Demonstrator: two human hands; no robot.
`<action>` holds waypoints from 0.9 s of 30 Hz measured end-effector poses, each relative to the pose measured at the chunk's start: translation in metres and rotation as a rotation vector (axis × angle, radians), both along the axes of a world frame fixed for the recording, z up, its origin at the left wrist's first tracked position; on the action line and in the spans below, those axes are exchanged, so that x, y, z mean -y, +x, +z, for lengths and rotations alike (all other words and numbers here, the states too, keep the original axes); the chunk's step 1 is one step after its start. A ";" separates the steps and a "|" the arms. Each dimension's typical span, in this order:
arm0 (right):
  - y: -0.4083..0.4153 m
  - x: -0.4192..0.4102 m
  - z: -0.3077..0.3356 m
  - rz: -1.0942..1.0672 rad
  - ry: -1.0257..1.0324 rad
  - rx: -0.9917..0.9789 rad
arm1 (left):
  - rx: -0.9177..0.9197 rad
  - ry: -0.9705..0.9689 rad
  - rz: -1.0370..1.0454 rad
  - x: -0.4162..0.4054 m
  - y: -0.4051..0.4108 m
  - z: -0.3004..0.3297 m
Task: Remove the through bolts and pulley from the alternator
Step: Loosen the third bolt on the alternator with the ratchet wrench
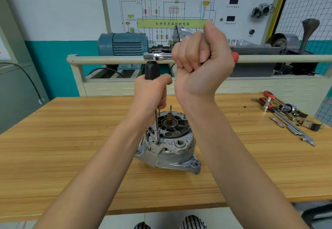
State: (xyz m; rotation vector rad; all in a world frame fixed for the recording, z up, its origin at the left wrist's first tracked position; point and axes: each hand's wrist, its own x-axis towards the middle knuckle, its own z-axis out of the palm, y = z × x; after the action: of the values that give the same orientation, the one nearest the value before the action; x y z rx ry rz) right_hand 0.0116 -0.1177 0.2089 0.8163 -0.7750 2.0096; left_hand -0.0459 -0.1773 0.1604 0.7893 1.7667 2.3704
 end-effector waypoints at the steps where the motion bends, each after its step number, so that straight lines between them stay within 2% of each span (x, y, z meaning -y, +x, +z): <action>1: 0.000 0.000 0.001 -0.010 0.010 -0.002 | -0.007 -0.006 -0.023 0.001 -0.001 0.000; 4: -0.004 -0.013 0.008 0.138 -0.025 0.103 | -0.048 -0.025 -0.200 0.012 -0.005 0.000; 7: -0.015 -0.030 0.013 0.441 -0.143 0.244 | -0.051 -0.036 -0.451 0.023 -0.009 0.001; 10: -0.026 -0.036 0.012 0.608 -0.273 0.280 | -0.056 -0.054 -0.444 0.024 -0.007 0.002; 14: -0.020 -0.030 0.009 0.498 -0.275 0.240 | -0.016 -0.040 -0.221 0.017 -0.003 0.000; 17: -0.008 -0.018 0.004 0.318 -0.168 0.152 | -0.008 -0.019 -0.038 0.009 0.000 -0.002; 20: -0.001 -0.003 -0.002 0.116 -0.055 0.035 | -0.009 0.003 0.057 0.002 0.002 -0.003; 23: 0.001 0.000 -0.002 0.055 -0.009 -0.016 | -0.030 -0.015 0.025 0.003 0.003 -0.003; 27: -0.004 -0.020 0.008 0.291 -0.093 0.139 | -0.074 -0.051 -0.251 0.019 -0.003 -0.001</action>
State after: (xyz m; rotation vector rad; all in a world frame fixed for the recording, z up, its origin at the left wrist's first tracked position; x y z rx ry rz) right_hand 0.0074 -0.0975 0.2168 0.7771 -0.6641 2.3631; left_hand -0.0487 -0.1963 0.1593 1.0366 1.6358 2.1527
